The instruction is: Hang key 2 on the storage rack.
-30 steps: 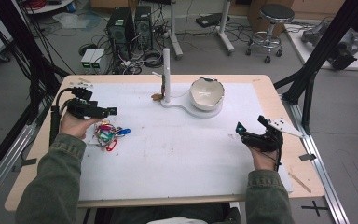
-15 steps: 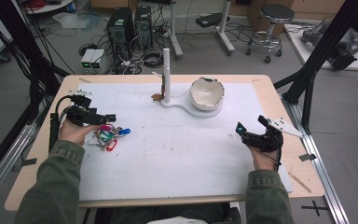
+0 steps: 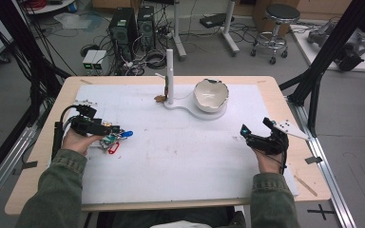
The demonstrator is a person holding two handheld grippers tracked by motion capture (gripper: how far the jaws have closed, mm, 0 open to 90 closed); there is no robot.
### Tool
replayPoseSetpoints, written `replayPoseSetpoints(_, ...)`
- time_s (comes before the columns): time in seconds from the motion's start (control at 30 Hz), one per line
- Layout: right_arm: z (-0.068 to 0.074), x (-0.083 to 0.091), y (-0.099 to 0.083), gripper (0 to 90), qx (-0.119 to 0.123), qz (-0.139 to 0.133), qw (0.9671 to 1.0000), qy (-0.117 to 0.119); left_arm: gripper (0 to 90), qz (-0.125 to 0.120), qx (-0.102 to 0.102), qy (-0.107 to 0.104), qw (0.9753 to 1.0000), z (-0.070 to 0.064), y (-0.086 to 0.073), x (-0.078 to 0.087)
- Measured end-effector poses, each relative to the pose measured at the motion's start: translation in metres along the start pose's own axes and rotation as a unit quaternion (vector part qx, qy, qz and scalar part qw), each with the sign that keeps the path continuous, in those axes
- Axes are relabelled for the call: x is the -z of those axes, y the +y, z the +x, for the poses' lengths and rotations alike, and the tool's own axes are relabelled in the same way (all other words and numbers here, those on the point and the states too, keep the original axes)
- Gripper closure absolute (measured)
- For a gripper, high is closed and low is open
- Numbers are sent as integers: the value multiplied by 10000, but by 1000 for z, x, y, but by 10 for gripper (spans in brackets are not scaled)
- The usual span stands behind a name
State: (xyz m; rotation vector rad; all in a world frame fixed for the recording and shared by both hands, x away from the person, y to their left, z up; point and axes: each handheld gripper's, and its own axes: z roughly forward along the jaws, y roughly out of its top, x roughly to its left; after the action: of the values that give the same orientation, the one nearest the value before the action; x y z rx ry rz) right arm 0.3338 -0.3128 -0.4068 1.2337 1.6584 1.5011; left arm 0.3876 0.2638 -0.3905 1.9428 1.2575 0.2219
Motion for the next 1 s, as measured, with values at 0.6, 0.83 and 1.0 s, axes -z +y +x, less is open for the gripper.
replayPoseSetpoints(0.6,0,0,0,5,23,7,10000,-5,39,311,-149,48,9994,-4,-8,-11)
replayPoseSetpoints(0.83,0,0,0,5,22,1,10000,-6,77,431,-157,57,9989,-2,-15,-14)
replayPoseSetpoints(1.0,0,-1,0,5,25,9,10000,2,111,563,-353,100,9977,-6,-16,-17)
